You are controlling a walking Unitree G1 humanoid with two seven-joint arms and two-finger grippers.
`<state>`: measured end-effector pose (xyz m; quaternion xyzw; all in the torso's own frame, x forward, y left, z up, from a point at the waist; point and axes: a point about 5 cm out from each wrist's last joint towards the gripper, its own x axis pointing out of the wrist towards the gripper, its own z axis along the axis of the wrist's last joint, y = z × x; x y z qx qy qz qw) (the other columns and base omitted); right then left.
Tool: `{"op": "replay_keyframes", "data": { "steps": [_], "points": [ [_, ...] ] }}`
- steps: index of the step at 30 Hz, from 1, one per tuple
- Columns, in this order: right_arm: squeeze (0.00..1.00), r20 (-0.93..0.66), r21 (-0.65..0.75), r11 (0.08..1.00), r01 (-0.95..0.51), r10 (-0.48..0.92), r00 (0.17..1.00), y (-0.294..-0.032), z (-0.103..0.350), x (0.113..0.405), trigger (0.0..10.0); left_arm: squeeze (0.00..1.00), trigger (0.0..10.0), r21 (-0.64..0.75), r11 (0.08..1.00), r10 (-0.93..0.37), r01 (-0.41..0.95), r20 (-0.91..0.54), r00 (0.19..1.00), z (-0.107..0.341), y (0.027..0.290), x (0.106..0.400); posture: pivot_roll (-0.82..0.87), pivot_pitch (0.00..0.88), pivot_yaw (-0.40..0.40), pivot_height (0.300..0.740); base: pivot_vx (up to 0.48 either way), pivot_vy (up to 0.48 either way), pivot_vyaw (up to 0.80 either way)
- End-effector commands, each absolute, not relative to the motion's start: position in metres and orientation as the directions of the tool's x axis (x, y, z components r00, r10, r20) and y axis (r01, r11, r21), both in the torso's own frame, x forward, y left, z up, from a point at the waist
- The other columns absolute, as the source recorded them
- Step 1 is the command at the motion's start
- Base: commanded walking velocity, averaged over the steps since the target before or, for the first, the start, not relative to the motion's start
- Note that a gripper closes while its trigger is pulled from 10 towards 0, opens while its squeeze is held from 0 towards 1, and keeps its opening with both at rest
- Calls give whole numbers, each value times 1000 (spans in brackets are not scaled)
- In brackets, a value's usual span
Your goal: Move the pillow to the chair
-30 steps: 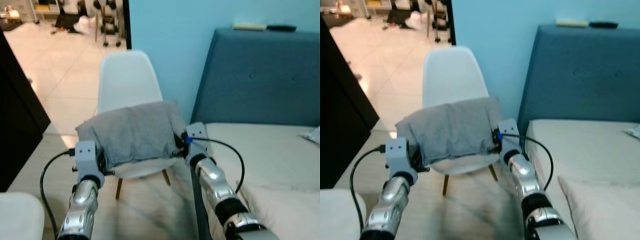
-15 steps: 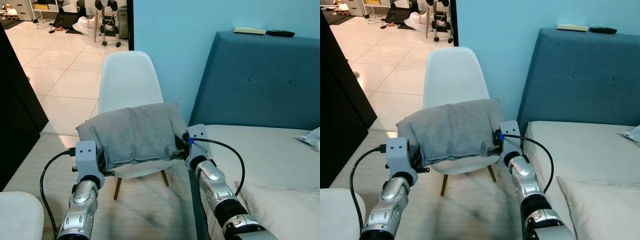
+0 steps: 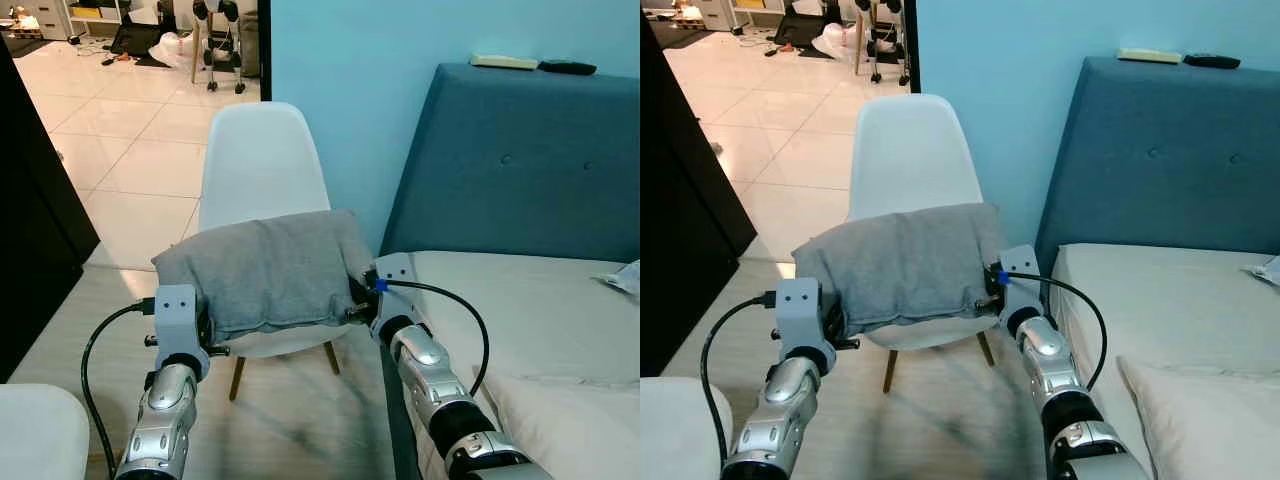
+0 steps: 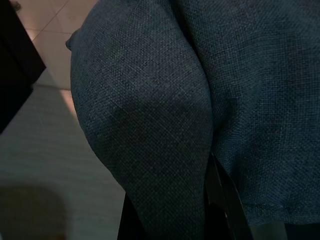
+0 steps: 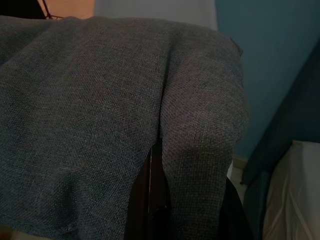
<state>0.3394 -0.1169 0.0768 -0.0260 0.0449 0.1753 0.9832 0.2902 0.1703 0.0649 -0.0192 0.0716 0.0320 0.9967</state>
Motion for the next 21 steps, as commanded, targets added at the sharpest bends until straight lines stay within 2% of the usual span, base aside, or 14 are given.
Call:
{"op": "replay_keyframes", "data": {
  "steps": [1, 21],
  "points": [
    [0, -78, -36, 914, -405, 401, 913, -106, 77, 337, 10000, 0, 10000, -26, 1000, 3, -6, -84, 996, 76, 157, 294, 63, 70, -42, 740, 281, 0, 0],
    [0, -70, -33, 911, -411, 408, 910, -106, 78, 336, 10000, 0, 10000, -42, 999, 6, -9, -77, 997, 79, 158, 294, 65, 70, -43, 740, 298, 0, 0]
  ]
}}
